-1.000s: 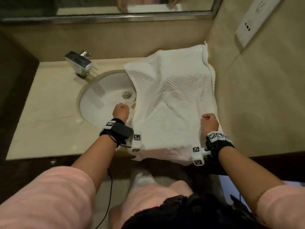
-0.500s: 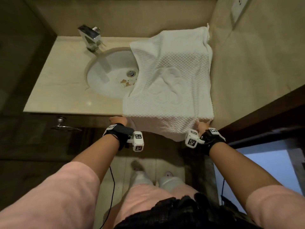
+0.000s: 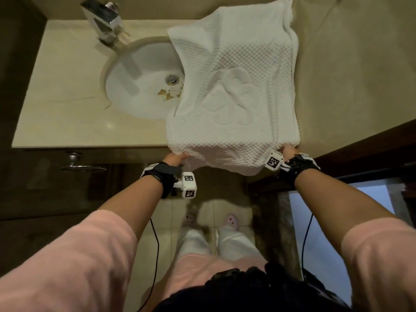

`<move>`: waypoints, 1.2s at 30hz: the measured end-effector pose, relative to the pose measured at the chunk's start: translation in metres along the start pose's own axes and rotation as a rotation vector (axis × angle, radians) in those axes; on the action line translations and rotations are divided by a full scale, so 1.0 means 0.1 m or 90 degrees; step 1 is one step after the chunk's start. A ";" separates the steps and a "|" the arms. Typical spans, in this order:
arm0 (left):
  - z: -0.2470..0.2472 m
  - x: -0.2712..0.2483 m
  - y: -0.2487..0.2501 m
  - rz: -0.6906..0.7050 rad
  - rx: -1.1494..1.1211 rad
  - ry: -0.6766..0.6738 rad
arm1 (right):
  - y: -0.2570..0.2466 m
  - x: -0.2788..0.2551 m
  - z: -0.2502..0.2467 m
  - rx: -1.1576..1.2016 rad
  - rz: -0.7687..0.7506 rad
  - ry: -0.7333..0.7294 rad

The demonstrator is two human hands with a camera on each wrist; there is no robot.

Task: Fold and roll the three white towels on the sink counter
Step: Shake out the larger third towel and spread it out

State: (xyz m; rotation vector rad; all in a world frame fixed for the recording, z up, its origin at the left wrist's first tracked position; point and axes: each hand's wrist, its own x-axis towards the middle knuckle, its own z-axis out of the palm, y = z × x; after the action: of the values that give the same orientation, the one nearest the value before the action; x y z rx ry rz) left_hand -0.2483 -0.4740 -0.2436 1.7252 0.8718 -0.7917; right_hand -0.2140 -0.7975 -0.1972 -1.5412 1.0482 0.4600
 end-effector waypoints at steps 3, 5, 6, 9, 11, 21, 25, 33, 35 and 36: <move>-0.02 -0.07 -0.04 -0.051 -0.204 0.007 | 0.02 0.00 0.05 0.067 0.017 0.012; -0.04 -0.13 -0.07 -0.059 -0.305 0.025 | 0.05 -0.05 0.07 0.041 0.040 0.027; -0.06 -0.15 -0.09 -0.053 -0.314 0.032 | 0.08 -0.12 0.05 0.031 0.036 0.032; -0.14 0.02 -0.27 -0.022 -0.300 0.095 | 0.18 0.06 -0.03 -0.061 0.030 0.121; -0.20 -0.18 -0.25 0.007 -0.227 0.166 | 0.17 0.00 0.00 -0.034 0.043 0.154; -0.40 -0.40 -0.23 0.052 0.047 0.224 | 0.11 -0.48 -0.03 0.086 -0.157 0.325; -0.52 -0.36 -0.29 0.007 -0.058 0.163 | 0.08 -0.54 -0.13 0.077 -0.169 0.318; -0.57 -0.39 -0.46 0.000 -0.397 0.082 | -0.02 -0.63 -0.15 0.072 -0.172 0.323; -0.55 -0.38 -0.43 0.023 -0.360 -0.033 | -0.04 -0.63 -0.15 0.071 -0.169 0.311; -0.53 -0.40 -0.38 0.045 -0.287 -0.064 | -0.05 -0.63 -0.16 0.071 -0.160 0.303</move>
State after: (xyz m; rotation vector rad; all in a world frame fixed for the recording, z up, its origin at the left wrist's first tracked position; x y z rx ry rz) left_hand -0.2960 -0.4219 -0.2143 1.3002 0.8415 -0.5750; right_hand -0.2464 -0.7897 -0.1418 -1.6949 1.1921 -0.1475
